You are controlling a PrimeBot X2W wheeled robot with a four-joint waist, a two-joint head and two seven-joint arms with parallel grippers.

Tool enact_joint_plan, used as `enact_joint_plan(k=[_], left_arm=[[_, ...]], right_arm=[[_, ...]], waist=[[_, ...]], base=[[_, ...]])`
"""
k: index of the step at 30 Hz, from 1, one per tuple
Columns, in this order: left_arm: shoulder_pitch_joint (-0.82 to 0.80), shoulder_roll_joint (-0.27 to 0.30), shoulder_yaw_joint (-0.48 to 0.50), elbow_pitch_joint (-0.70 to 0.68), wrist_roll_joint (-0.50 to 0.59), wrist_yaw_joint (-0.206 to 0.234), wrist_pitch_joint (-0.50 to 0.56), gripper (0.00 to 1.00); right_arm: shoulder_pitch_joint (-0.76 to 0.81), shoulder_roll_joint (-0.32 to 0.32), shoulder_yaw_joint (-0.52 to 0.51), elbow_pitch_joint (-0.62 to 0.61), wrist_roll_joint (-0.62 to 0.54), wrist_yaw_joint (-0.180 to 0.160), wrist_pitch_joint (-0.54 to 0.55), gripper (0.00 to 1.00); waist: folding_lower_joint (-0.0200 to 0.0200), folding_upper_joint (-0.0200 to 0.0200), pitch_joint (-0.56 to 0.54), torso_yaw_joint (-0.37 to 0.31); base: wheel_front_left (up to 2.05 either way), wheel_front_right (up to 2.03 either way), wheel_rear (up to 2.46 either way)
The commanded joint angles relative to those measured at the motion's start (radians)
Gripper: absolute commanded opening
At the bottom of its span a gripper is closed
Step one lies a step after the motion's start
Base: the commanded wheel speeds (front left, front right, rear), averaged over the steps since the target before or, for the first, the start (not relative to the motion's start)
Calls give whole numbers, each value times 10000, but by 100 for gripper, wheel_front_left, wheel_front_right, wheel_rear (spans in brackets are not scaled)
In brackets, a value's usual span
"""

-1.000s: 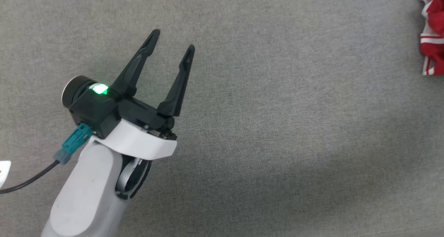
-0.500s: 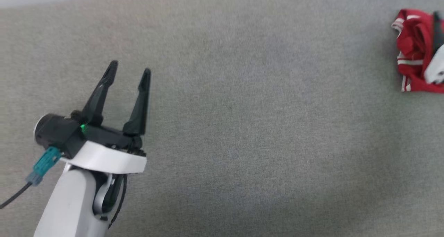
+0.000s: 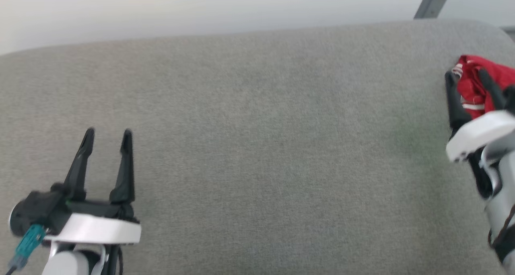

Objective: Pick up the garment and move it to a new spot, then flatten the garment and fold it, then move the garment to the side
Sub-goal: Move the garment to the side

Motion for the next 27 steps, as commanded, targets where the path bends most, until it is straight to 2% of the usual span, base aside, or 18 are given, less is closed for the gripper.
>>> enact_joint_plan(k=[1,13,27], left_arm=[[253,-57,182,-86,78,-34,-44,100],[1914,-387,844,-165,267,-34,-46,100],[2995,-542,1057,66,122,-34,-46,100]], right_arm=[[414,110,45,-251,78,-3,-113,100],[3582,1195,-1024,-2574,-395,-1,-383,100],[6136,2021,-1233,-4245,-674,-1,-422,100]], waist=[[0,0,-274,190],[0,0,-1125,685],[0,0,-1829,769]], base=[[0,0,0],[0,0,0],[0,0,0]])
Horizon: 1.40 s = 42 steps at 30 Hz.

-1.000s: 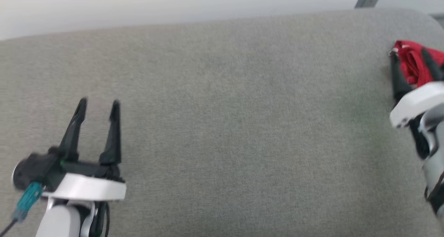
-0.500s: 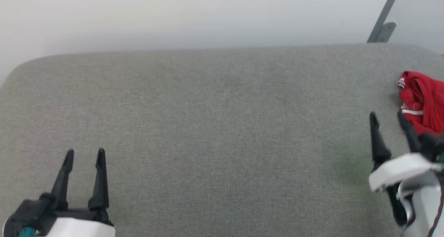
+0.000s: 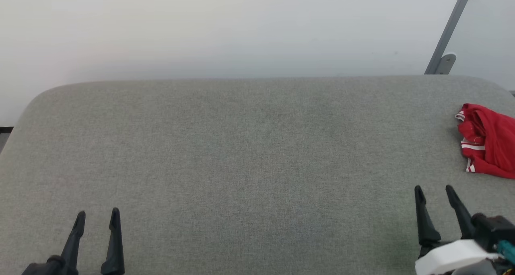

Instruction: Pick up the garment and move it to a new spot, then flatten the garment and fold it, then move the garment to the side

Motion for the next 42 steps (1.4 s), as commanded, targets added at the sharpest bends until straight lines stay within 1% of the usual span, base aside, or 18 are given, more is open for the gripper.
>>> enact_joint_plan(k=[1,10,17,30,35,36,39,42], left_arm=[[122,-15,59,0,7,-34,-48,100],[363,-249,261,-88,35,-34,-48,100],[460,-373,303,-142,73,-34,-48,100],[334,-297,-4,-78,126,-34,-48,100],[251,-362,178,-177,261,-34,-48,100],[226,-406,296,-180,332,-34,-48,0],[337,-463,201,65,120,2,30,0],[214,-486,183,138,-465,1,167,0]], right_arm=[[103,51,4,-108,-71,-1,-44,100],[814,298,204,-818,-183,-1,-43,100],[1003,430,264,-1057,-105,-1,-39,100],[940,539,324,-1212,-174,1,95,100],[977,566,314,-1302,-225,1,131,100],[947,587,345,-1339,-192,-1,145,0],[957,582,341,-1071,-163,0,144,0],[853,594,293,-1026,433,0,310,0]], waist=[[0,0,-29,-5],[0,0,-238,-146],[0,0,-313,-229],[0,0,-308,-307],[0,0,-261,-322],[0,0,-248,-321],[0,0,-250,-325],[0,0,-240,-328]], base=[[0,0,0],[0,0,0],[0,0,0],[0,0,0],[0,0,0],[0,0,0],[0,0,0],[0,0,0]])
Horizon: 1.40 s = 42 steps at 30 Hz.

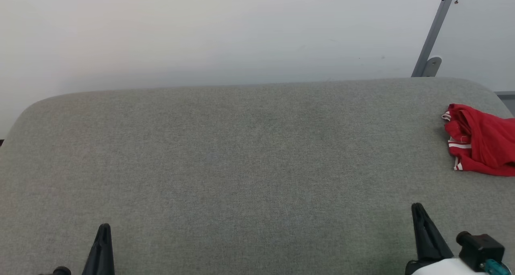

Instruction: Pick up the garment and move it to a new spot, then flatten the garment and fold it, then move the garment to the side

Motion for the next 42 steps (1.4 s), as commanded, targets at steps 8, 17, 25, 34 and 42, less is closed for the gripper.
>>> enact_joint_plan(k=[8,17,25,34,42], left_arm=[[-491,53,5,143,-1703,-3,422,0],[-870,11,-14,411,-3190,-8,804,0],[-1161,-30,-25,604,-4386,-12,1120,0],[-1463,-78,-30,804,-5606,-17,1447,0],[-1710,-120,-31,970,-6577,-20,1715,0]], right_arm=[[-386,2,-125,-91,1759,0,428,0],[-602,33,-205,-34,3286,0,815,0],[-782,57,-273,18,4519,0,1129,0],[-967,84,-345,71,5780,0,1453,0],[-1110,106,-408,117,6797,0,1724,0]], waist=[[0,-1,27,-4],[0,-1,56,-10],[0,-1,82,-15],[0,-1,111,-21],[0,-1,137,-27]], base=[[0,0,0],[0,0,0],[0,0,0],[0,0,0],[0,0,0]])
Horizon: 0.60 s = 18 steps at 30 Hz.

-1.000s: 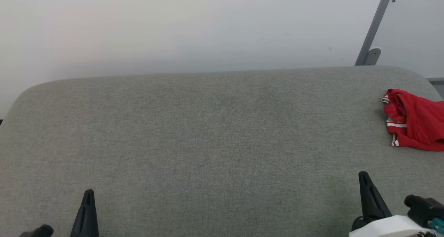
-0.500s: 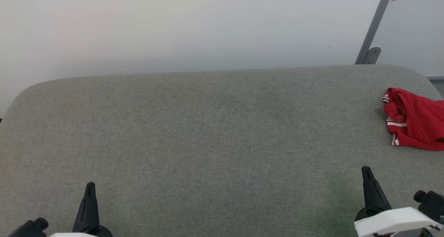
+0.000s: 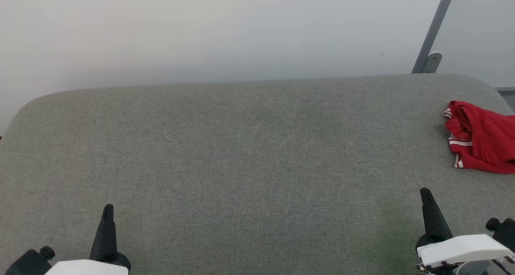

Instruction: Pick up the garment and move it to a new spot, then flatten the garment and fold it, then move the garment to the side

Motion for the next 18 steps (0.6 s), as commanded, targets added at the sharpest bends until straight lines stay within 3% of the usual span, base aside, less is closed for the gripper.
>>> enact_joint_plan(k=[1,18], left_arm=[[-314,19,10,-47,-335,-21,82,0],[-737,-55,20,252,-2058,-29,561,0]], right_arm=[[-286,5,-51,-84,353,0,103,0],[-532,44,-157,1,2156,0,573,0]], waist=[[0,0,5,-1],[0,0,57,-12]], base=[[0,0,0],[0,0,0]])
